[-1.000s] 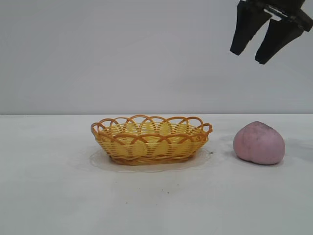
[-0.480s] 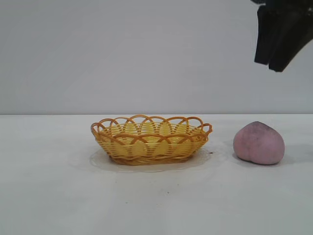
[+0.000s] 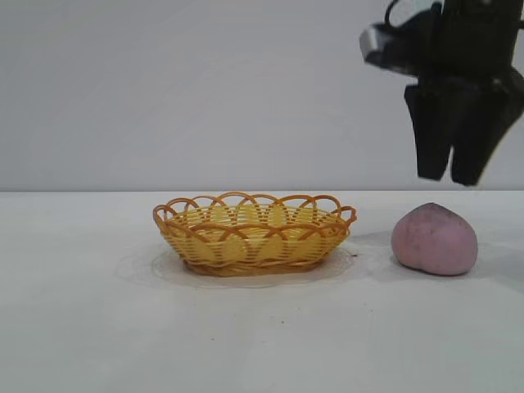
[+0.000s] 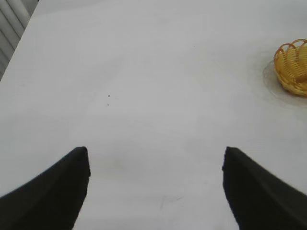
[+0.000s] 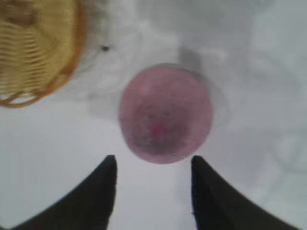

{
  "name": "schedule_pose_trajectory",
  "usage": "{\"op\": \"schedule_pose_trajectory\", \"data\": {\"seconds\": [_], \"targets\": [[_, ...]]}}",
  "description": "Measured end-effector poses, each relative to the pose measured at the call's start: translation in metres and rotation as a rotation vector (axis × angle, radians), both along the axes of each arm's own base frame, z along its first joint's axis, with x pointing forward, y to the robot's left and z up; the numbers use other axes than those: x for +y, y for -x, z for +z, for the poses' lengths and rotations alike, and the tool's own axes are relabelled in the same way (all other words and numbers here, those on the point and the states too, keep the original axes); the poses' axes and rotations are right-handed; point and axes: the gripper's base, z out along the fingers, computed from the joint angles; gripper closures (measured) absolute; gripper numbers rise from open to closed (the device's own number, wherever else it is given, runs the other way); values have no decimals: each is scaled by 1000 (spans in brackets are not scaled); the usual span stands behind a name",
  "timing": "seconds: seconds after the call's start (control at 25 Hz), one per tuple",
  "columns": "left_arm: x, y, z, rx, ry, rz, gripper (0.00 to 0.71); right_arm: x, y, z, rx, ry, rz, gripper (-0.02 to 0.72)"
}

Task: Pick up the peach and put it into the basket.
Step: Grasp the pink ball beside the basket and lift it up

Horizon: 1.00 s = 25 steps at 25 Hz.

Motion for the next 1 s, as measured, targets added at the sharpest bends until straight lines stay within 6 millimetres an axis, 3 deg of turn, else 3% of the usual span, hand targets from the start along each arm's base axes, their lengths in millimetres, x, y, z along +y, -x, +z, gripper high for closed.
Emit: {"op": "schedule_pose_trajectory", "data": {"seconds": [0.04,0.32,0.36,0.56,0.76,0.88,1.0], "targets": [[0,0,0,0,0,0,161,0,-1,-2,-1,8,-13,279],[0,0,0,0,0,0,161,5,-8,-11,-26,-37,-66,283],[0,0,0,0,0,0,161,6,-8,-14,-19,-43,-72,336],[0,0,0,0,0,0,161,7,-10,-32,18,-35,-64,337],[0,0,0,0,0,0,161,6,-12,-38,20,-17,-48,609],[0,0,0,0,0,0,161,6,-15,-33,24,-6,-33,703],[0,0,0,0,0,0,161,7,-22,-18,31,5,-9,703]]}}
